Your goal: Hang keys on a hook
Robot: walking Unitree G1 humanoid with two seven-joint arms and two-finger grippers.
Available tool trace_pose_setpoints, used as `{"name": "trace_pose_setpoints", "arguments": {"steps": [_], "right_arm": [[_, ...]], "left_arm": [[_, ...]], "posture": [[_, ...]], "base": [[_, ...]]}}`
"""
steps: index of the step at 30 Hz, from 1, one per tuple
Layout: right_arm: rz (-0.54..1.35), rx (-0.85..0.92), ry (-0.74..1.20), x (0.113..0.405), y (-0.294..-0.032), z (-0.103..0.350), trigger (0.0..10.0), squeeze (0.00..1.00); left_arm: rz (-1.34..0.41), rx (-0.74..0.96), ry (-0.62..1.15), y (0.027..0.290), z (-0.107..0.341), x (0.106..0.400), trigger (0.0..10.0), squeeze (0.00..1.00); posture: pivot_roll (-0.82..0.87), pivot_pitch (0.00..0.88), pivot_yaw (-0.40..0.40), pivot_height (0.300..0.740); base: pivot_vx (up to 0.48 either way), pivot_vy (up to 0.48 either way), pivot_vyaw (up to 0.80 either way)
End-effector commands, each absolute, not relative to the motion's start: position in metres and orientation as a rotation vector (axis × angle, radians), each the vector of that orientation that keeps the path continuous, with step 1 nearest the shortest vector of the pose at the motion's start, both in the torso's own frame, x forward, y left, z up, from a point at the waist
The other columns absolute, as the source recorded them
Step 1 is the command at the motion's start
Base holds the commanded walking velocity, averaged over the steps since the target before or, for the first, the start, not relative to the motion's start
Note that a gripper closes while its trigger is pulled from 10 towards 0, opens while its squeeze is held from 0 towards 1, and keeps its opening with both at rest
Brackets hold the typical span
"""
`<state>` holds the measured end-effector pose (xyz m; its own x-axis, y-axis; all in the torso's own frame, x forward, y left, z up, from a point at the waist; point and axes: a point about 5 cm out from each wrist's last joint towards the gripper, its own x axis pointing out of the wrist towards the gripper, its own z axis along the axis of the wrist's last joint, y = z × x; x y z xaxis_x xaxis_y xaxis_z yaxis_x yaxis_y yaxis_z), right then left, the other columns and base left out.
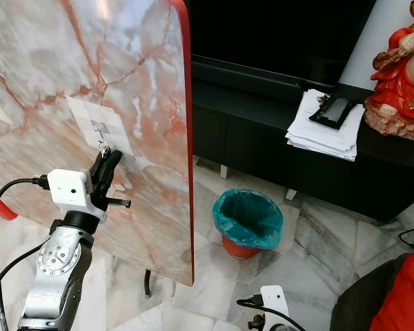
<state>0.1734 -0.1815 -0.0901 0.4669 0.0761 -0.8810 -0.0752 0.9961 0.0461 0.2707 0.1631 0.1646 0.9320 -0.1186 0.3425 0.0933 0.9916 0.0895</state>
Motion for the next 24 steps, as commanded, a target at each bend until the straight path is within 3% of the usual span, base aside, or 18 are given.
{"name": "trace_pose_setpoints", "arguments": {"steps": [1,5,6,24], "right_arm": [[0.091,-0.007,1.088,0.172,-0.183,-0.091,10.0,0.0],[0.092,-0.008,1.089,0.172,-0.183,-0.091,10.0,0.0],[0.092,-0.008,1.088,0.172,-0.183,-0.091,10.0,0.0],[0.091,-0.003,1.088,0.172,-0.183,-0.091,10.0,0.0]], "left_arm": [[-0.111,0.096,-0.343,0.163,0.164,0.271,10.0,0.0],[-0.118,0.132,-0.327,0.162,0.162,0.273,10.0,0.0],[-0.113,0.126,-0.323,0.163,0.161,0.273,10.0,1.0],[-0.087,0.063,-0.289,0.171,0.153,0.26,10.0,1.0]], "posture": [[0.0,0.107,-0.039,0.74],[0.0,0.107,-0.039,0.74],[0.0,0.107,-0.039,0.74],[0.0,0.109,-0.037,0.74]], "base": [[0.0,0.0,0.0],[0.0,0.0,0.0],[0.0,0.0,0.0],[0.0,0.0,0.0]]}}
